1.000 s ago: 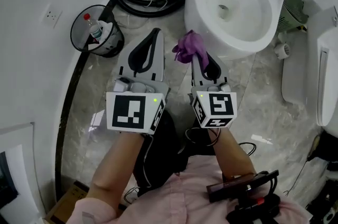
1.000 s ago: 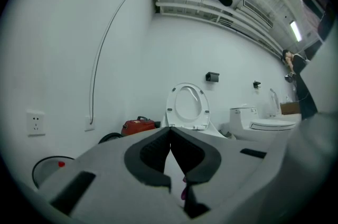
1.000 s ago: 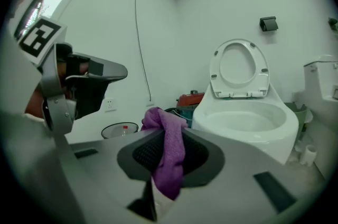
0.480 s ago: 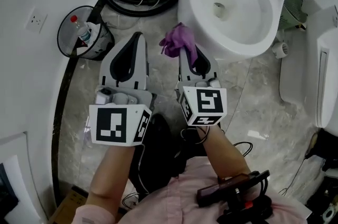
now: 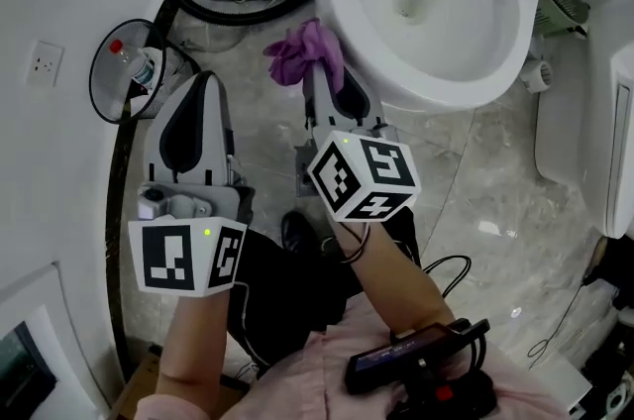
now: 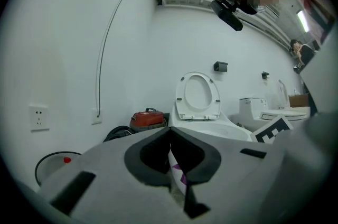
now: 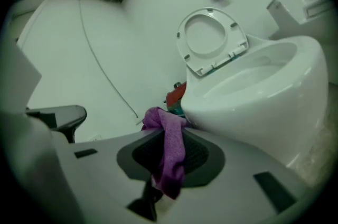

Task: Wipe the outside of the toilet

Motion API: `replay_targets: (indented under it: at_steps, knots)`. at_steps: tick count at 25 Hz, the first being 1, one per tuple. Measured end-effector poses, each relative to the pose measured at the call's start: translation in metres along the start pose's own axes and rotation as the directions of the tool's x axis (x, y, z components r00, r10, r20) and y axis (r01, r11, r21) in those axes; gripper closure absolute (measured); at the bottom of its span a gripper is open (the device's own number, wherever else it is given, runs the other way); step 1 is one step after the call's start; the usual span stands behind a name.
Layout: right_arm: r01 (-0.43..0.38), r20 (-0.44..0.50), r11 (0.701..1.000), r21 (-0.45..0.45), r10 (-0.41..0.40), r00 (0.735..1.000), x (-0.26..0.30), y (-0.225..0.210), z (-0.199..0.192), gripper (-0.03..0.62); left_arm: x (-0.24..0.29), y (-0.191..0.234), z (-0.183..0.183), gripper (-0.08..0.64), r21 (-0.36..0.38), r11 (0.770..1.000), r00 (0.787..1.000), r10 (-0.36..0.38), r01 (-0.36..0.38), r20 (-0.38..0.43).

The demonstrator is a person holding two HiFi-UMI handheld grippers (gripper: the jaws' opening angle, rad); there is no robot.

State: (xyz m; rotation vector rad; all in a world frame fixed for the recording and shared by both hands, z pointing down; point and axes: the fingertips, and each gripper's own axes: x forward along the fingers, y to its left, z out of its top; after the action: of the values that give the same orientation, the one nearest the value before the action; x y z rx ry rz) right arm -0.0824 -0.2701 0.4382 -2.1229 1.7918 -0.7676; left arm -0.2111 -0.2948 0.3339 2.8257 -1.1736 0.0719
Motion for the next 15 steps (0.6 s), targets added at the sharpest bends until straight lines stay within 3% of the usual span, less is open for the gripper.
replay_targets:
  at_steps: [3, 7, 15]
  knots:
    - [-0.002, 0.01, 0.987, 0.16, 0.001, 1.0, 0.006, -0.008, -0.001, 0.514, 0.006, -0.002, -0.003, 0.552, 0.013, 1.0, 1.0, -0.01, 0.01, -0.016]
    - [0.007, 0.01, 0.948, 0.317, -0.011, 1.0, 0.009, -0.022, -0.007, 0.515, 0.011, -0.009, -0.009, 0.552, 0.013, 0.999, 0.999, -0.033, 0.033, -0.029]
    - [-0.033, 0.044, 0.882, 0.47, 0.014, 0.999, 0.003, -0.027, -0.005, 0.52, 0.021, -0.019, -0.014, 0.552, 0.006, 0.998, 0.998, -0.065, 0.065, -0.022]
